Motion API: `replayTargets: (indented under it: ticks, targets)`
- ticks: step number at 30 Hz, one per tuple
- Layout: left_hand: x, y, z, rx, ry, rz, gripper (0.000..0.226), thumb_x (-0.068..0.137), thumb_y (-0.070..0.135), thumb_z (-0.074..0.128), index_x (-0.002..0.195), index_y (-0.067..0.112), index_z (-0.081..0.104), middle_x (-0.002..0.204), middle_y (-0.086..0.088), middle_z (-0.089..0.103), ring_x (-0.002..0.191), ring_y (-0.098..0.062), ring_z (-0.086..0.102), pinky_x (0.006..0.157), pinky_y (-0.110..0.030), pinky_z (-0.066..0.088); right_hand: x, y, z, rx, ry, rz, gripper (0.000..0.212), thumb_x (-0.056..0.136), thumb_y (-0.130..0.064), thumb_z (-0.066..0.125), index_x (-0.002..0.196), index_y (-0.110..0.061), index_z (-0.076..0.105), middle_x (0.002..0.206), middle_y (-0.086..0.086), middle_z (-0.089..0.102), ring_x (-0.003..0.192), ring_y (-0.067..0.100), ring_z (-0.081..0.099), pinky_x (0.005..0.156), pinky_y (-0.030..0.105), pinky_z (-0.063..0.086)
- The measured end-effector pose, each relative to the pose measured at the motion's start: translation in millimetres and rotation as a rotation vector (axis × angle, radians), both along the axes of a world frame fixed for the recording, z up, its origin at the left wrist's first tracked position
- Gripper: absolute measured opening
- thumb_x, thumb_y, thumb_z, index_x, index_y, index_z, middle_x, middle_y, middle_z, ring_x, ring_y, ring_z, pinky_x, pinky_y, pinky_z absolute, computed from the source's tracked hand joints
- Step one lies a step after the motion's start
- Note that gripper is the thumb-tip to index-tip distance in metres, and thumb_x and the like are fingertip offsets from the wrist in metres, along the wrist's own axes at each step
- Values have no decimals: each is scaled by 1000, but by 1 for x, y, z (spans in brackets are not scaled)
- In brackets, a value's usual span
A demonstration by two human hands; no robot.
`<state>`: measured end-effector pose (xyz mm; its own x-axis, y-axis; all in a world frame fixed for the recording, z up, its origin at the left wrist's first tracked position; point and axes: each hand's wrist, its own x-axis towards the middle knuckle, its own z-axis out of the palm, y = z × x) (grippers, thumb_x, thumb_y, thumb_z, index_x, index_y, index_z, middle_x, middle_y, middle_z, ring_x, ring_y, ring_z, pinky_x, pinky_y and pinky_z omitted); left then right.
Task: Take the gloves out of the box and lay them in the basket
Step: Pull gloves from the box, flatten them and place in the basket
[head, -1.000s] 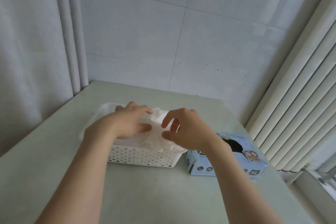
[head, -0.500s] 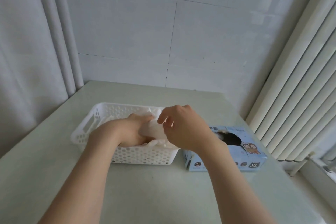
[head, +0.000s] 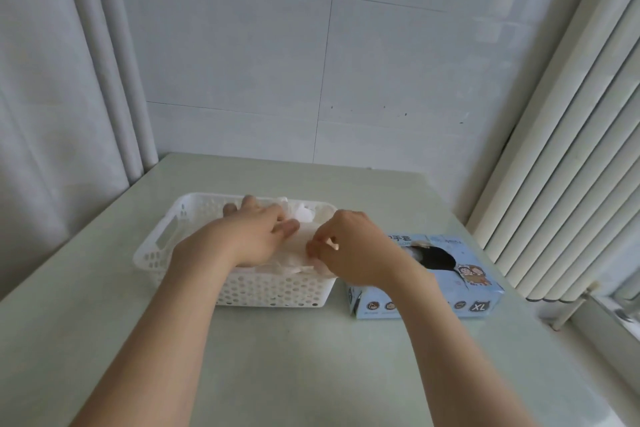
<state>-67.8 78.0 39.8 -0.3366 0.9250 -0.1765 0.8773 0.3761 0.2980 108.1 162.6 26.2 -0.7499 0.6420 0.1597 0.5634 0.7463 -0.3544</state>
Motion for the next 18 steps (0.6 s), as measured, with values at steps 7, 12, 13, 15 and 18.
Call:
replayTargets:
  ticks: [7,12,13,15,18]
  targets:
    - [32,8,8,521,38,-177,22,110,38,38,111,23,54,115,2,46,111,-20,51,100,-45,47,55,28,-2,-32,436,-311,21,104,-14,51,94,-15,71,57,0,66,50,19,60,55,23,48]
    - [85,20,-7,540,124,-397,16,105,40,55,111,28,63,113,9,58,112,-15,54,101,-41,43,114,49,-31,86,243,-537,21,92,-8,51,95,-21,68,79,-2,70,66,16,62,56,33,52]
    - [98,22,-11,533,146,-432,18,104,41,57,113,27,65,114,8,60,112,-16,55,101,-40,43,125,52,-37,96,195,-527,25,89,-6,50,93,-22,69,83,-3,70,67,15,61,55,31,49]
    - [119,25,-21,522,214,-475,24,102,41,60,116,23,67,116,3,62,112,-19,56,101,-38,43,137,55,-45,139,112,-446,30,87,-5,50,93,-24,72,86,-6,71,73,18,62,58,30,42]
    - [143,27,-40,472,303,-512,33,101,44,63,119,17,63,117,-2,59,114,-23,55,101,-35,44,144,52,-56,191,96,-287,33,93,-26,40,91,-24,73,72,-11,65,65,19,58,68,32,37]
